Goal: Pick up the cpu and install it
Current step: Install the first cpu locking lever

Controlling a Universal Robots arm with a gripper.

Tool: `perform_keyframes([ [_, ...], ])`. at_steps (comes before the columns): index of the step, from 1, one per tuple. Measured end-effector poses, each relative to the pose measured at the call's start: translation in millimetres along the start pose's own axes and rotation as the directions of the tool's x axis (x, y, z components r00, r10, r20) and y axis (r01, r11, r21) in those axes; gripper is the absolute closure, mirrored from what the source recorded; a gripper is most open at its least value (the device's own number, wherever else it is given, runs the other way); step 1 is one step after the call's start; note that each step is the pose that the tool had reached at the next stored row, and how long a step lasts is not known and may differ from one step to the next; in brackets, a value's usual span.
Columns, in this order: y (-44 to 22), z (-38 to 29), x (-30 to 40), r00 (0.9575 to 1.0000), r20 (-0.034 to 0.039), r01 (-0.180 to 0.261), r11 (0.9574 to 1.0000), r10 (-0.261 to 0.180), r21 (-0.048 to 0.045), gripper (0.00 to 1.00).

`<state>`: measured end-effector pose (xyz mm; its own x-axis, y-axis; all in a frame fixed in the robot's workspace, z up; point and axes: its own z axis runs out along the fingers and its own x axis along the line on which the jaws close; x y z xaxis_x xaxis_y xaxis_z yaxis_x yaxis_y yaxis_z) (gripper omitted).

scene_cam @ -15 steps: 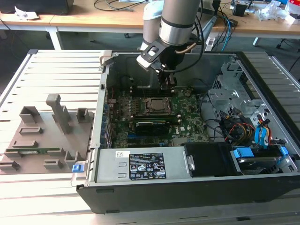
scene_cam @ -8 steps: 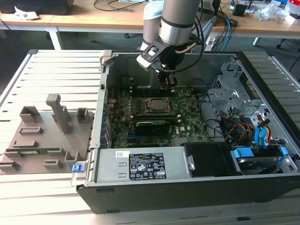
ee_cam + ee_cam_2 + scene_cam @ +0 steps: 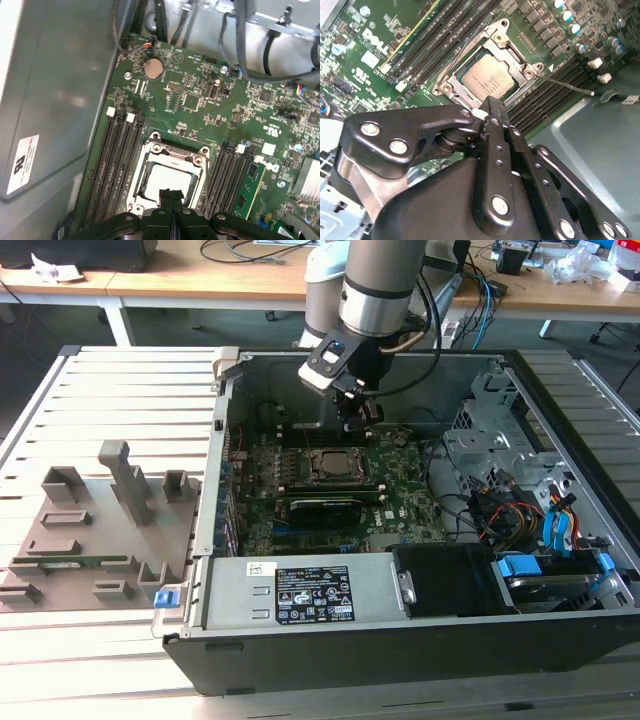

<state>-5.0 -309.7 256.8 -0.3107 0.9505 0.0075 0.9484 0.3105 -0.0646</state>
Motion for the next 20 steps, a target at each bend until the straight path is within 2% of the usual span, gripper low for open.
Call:
perform_keyframes([
  [1, 0.0, 0.0, 0.0, 0.9986, 0.0034, 0.053, 0.9986, -0.053, 0.0005, 0.89],
  [2, 0.0, 0.0, 0.0, 0.9969, 0.0051, 0.078, 0.997, -0.078, 0.0008, 0.89],
  [4, 0.0, 0.0, 0.0, 0.9948, 0.0065, 0.101, 0.9948, -0.101, 0.0011, 0.89],
  [6, 0.0, 0.0, 0.0, 0.9909, 0.0086, 0.135, 0.9909, -0.135, 0.0016, 0.89],
  [9, 0.0, 0.0, 0.0, 0.987, 0.0103, 0.16, 0.9871, -0.16, 0.002, 0.89],
  [12, 0.0, 0.0, 0.0, 0.9808, 0.0124, 0.194, 0.9809, -0.194, 0.0027, 0.89],
  [14, 0.0, 0.0, 0.0, 0.9723, 0.0148, 0.233, 0.9724, -0.233, 0.0035, 0.89],
  [17, 0.0, 0.0, 0.0, 0.965, 0.0166, 0.262, 0.9652, -0.262, 0.0042, 0.89],
  [20, 0.0, 0.0, 0.0, 0.9491, 0.0199, 0.314, 0.9493, -0.314, 0.0056, 0.89],
])
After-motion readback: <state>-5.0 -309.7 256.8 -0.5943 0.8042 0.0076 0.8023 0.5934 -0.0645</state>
